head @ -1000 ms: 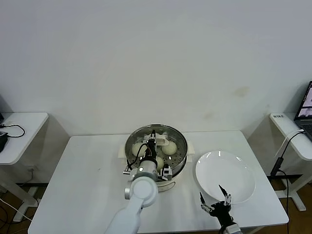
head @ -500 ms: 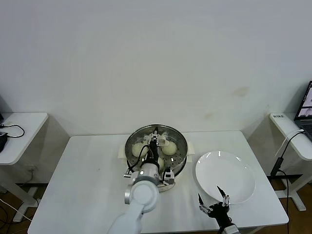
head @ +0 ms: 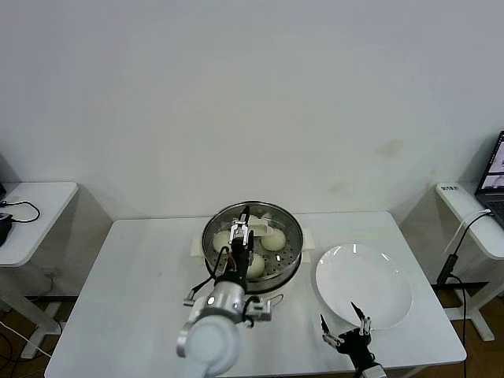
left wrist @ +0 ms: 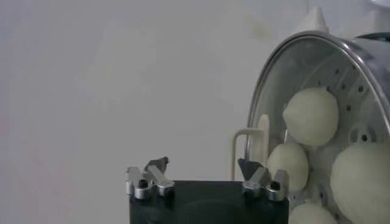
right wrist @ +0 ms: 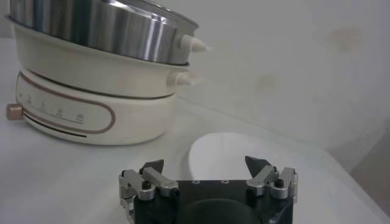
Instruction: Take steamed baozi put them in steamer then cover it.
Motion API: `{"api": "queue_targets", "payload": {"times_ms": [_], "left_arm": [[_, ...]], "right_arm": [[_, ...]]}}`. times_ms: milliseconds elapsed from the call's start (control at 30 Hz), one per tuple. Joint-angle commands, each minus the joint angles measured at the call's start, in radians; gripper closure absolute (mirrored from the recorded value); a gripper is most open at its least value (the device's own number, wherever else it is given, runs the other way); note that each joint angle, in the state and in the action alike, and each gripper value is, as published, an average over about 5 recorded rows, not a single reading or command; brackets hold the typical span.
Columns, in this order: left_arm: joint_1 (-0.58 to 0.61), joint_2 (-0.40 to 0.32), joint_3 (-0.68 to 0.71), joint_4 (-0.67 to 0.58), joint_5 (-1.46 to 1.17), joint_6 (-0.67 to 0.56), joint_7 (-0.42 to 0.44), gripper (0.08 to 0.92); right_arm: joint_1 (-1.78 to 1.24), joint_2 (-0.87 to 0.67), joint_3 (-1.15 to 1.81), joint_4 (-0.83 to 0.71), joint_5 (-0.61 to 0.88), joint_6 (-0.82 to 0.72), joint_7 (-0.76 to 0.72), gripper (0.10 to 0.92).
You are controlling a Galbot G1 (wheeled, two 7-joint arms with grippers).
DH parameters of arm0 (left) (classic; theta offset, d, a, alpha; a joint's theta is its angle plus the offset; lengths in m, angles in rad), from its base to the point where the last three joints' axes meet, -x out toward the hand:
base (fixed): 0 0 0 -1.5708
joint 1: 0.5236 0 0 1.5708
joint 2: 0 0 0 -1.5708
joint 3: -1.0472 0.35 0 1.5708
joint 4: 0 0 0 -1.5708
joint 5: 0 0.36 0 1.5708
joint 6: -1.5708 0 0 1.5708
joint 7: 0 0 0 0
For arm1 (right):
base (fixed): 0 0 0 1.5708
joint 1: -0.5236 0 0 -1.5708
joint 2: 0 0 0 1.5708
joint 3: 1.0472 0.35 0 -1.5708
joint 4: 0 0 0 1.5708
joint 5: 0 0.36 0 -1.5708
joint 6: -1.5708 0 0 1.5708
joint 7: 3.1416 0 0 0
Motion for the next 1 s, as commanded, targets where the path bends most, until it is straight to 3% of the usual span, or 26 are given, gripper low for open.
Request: {"api": "queue_targets", "payload": {"times_ms": [33,267,467,700,1000], "left_arm": [[0.334,0.146,-0.074,-0.317,-0.491,-0.084,-0.167,0.178],[0.515,0.132,-0.295,-0.303,-1.164,-0.270,-0.379,0.177],[0.629,0.080,-0.435,-0.259,-1.489,-0.433,-0.466,0.177],[0.741,0.084,-0.480,-0.227,-1.613,-0.475,-0.477,0.177],[0.760,0.099,-0.535,-0.101,-1.617,-0.573,-0.520,0.177]], "right_arm": [[-0.012,-0.022,-0.001,-0.004,0.012,0.008,0.002,0.203],[-0.048,-0.071,0.008,0.027,0.069,0.021,0.002,0.203],[-0.074,-0.097,0.013,0.070,0.090,0.019,0.002,0.203],[-0.090,-0.105,0.004,0.104,0.139,-0.007,-0.008,0.202],[-0.134,-0.143,0.002,0.131,0.197,-0.022,-0.006,0.203]]}}
